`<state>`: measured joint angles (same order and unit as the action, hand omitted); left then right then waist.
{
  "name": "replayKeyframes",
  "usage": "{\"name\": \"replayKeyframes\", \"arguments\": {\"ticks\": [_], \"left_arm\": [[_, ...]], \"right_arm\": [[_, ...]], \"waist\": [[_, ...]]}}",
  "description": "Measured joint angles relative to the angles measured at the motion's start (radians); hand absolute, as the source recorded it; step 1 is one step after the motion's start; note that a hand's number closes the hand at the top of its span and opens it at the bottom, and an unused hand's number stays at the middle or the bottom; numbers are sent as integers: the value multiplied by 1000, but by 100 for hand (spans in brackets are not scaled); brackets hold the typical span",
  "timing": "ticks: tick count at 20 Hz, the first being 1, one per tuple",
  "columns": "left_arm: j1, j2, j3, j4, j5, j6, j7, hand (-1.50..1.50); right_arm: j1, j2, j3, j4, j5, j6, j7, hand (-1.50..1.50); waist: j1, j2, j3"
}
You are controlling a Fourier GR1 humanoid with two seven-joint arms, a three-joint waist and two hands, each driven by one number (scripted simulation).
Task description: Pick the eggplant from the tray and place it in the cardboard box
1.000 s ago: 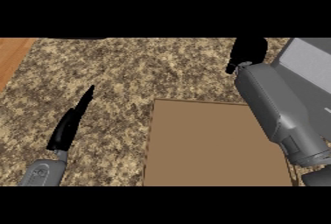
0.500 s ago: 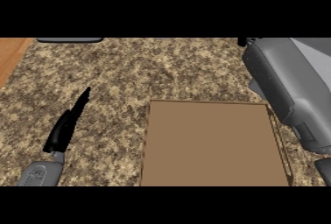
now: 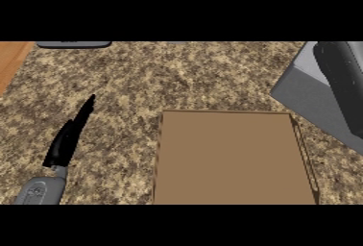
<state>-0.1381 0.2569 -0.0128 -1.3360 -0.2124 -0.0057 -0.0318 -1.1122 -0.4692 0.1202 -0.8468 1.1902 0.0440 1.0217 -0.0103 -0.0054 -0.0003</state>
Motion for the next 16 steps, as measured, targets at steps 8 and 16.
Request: {"name": "replayKeyframes", "arguments": {"ticks": [8, 16], "left_arm": [[-3, -4, 8, 6, -6, -11, 1, 0], [4, 1, 20, 8, -11, -16, -23, 0]], "right_arm": [[148, -118, -100, -106, -35, 42, -17, 150], [272, -181, -264, -28, -171, 61, -110, -150]], "waist": [[4, 2, 0], [8, 6, 1]]}}
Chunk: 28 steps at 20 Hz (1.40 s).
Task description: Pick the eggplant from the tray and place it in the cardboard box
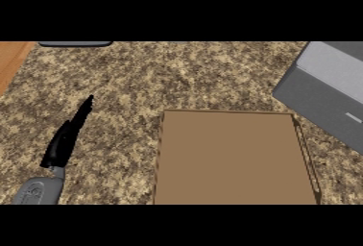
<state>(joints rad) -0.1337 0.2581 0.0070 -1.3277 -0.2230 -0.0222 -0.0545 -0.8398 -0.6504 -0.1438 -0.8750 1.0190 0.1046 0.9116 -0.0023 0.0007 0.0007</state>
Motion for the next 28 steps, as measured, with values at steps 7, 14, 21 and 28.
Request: {"name": "replayKeyframes", "arguments": {"ticks": [7, 14, 21, 28], "left_arm": [[2, -12, -6, 7, -7, -6, -13, 0], [0, -18, -10, -10, -9, -8, 1, 0], [10, -30, -9, -3, -21, 5, -9, 0], [-1, -28, -2, -20, -20, -4, 19, 0]], "right_arm": [[80, 26, -103, 56, -127, -82, -194, -150], [91, 74, -223, 15, -229, -374, -397, -150], [110, 93, -391, 36, -407, -532, -569, -150], [210, 79, -550, 21, -589, -622, -811, -150]], "waist": [[6, 2, 0], [12, 3, 2], [10, 4, 1], [4, 1, 1]]}}
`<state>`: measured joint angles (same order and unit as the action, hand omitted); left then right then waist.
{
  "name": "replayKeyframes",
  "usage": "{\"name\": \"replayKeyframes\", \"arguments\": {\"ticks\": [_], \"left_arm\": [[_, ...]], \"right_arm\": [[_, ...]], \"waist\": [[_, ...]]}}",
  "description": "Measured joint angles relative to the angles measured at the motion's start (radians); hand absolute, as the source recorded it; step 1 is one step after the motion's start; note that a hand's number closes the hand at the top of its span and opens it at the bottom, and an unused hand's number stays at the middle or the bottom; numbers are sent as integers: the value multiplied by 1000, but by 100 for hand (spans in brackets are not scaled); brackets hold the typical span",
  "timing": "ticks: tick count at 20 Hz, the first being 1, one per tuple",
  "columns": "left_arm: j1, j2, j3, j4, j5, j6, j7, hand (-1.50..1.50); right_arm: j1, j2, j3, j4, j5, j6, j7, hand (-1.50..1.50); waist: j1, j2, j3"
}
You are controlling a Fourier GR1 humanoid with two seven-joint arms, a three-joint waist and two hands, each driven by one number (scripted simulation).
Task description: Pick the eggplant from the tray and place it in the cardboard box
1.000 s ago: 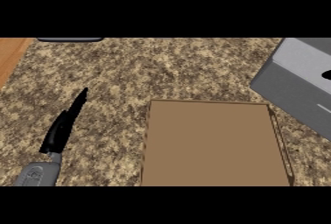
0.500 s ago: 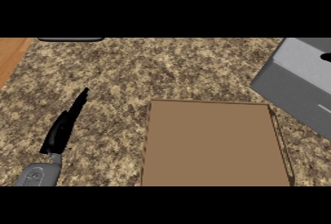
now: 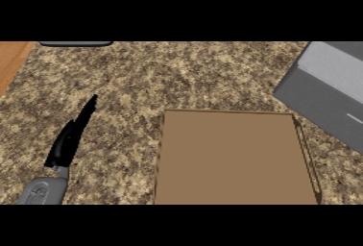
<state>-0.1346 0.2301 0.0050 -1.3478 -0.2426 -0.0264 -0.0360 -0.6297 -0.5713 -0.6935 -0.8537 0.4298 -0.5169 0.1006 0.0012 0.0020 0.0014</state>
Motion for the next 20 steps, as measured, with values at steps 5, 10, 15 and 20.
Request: {"name": "replayKeyframes", "arguments": {"ticks": [5, 10, 15, 20], "left_arm": [[2, 1, 10, 5, 0, -7, -3, 0], [-21, -2, 17, 28, -5, -11, -6, 0], [-13, -4, 25, 38, -11, -15, -22, 0], [-12, -19, 17, -2, -23, -19, 15, 0]], "right_arm": [[109, -4, -87, -27, -120, -8, -163, -150], [210, -26, -174, -35, -237, 18, -289, -150], [311, -52, -230, -22, -337, 75, -383, -150], [371, -86, -244, 50, -399, 114, -466, -150]], "waist": [[-3, -1, 0], [-6, -2, -1], [-5, -2, -1], [-1, -2, -2]]}}
